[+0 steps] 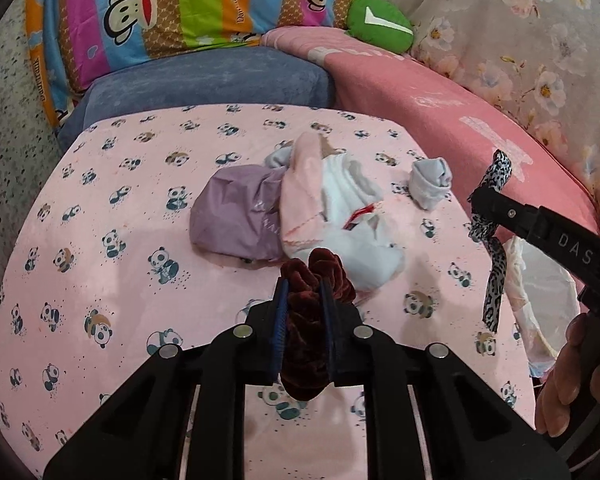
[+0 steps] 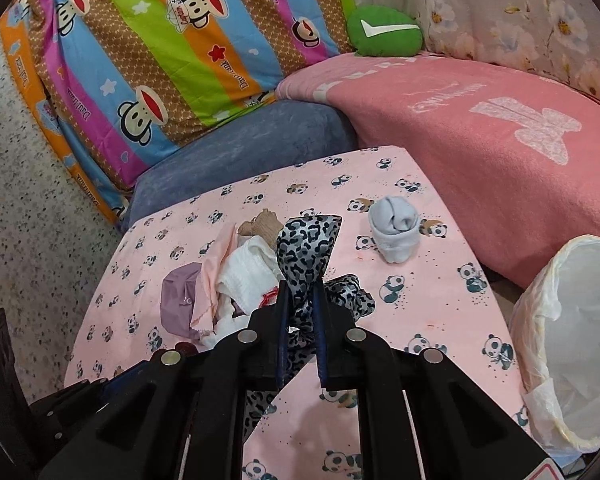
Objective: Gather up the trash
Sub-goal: 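Carry both items over the white bin and open both tools to drop them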
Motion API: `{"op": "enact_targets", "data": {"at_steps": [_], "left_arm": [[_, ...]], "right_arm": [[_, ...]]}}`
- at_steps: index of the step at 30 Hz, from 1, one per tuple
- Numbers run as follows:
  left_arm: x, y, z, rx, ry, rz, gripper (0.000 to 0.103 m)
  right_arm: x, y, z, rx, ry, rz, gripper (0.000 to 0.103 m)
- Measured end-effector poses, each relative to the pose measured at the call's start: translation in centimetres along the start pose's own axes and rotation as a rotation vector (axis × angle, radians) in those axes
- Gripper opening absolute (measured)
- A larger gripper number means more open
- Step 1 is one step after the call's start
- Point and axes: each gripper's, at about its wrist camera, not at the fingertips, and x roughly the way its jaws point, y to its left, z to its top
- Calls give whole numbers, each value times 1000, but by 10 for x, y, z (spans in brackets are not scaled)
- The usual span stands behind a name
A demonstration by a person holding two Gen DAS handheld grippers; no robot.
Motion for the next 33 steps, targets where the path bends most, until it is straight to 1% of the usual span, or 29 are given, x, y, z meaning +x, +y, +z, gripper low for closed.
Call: {"op": "enact_targets", "data": {"at_steps": [6,13,18,22,27,33], "left_arm": [[-17,-50,10,69,-41,-43,15],[-28,-119,18,157,-74,-99,15],[-30,-170,18,222,-80,-150,15],[-26,-202,17,266,-78,-187,15],[-19,-234,14,295,-60,-235,15],[-9,-263,10,316,-29,-281,15]], "right_arm": [[-43,-30,-2,30,-50,-16,12],[-95,-86,-8,82,-108,-69,12],[-127,-131,-14,130,-136,-120,12],[-144,-161,-19,171,-154,-153,12],[-161,-199,-27,215,-165,-190,12],[-168,-228,-34,245,-161,-213,12]]}}
